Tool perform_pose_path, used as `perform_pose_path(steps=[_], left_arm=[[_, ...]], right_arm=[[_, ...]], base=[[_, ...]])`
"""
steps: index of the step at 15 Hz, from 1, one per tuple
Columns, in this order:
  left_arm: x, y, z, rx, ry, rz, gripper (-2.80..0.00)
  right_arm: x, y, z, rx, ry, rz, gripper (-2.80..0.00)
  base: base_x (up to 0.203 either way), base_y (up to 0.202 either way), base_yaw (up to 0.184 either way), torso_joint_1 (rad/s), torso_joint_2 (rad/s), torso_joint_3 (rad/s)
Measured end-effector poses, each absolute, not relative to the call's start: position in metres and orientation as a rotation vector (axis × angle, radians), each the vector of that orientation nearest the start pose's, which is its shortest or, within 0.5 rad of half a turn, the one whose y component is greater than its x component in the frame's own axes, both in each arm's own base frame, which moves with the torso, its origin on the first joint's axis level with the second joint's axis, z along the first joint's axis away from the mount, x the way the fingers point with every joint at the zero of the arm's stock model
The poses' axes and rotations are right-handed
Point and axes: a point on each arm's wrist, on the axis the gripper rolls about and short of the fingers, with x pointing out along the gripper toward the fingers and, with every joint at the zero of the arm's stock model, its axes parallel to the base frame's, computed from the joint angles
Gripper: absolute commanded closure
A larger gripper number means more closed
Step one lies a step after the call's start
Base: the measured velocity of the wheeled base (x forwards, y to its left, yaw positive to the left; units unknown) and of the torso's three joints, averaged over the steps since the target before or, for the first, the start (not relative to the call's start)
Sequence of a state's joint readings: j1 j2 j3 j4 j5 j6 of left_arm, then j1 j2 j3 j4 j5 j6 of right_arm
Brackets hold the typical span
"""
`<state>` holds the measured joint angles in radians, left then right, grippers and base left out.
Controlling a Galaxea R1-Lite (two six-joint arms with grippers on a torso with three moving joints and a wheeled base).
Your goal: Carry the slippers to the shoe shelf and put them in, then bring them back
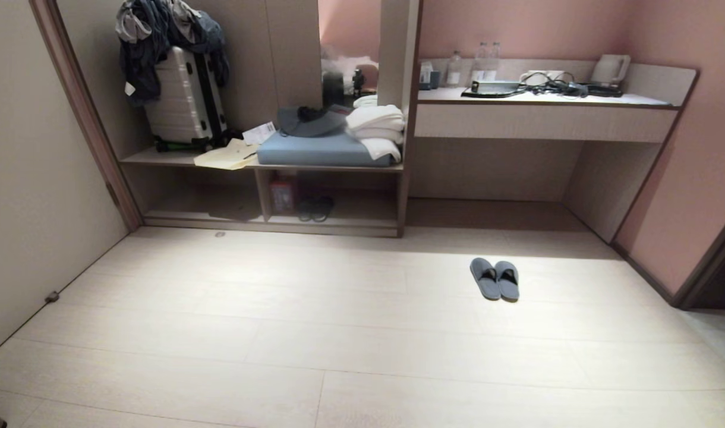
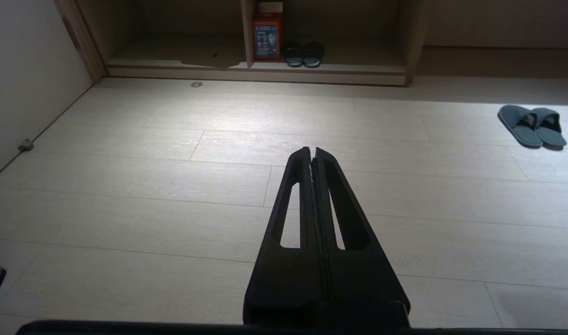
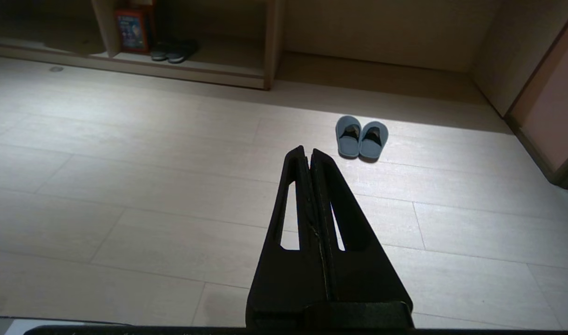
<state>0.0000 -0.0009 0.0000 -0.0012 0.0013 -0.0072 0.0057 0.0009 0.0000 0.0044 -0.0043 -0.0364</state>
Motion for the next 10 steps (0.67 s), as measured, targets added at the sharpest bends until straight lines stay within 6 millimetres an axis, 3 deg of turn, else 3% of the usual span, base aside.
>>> perform_pose_path(steps=[10], left_arm=[[-0.0229, 0.0000, 0.0756, -0.007, -0.002, 0.002, 0.00]], right_arm=[[-0.0227, -0.0002, 0.0751, -0.035, 0.005, 0.001, 0.00]], base=[[0.000, 0.000, 0.000, 0.000, 0.00, 0.000]])
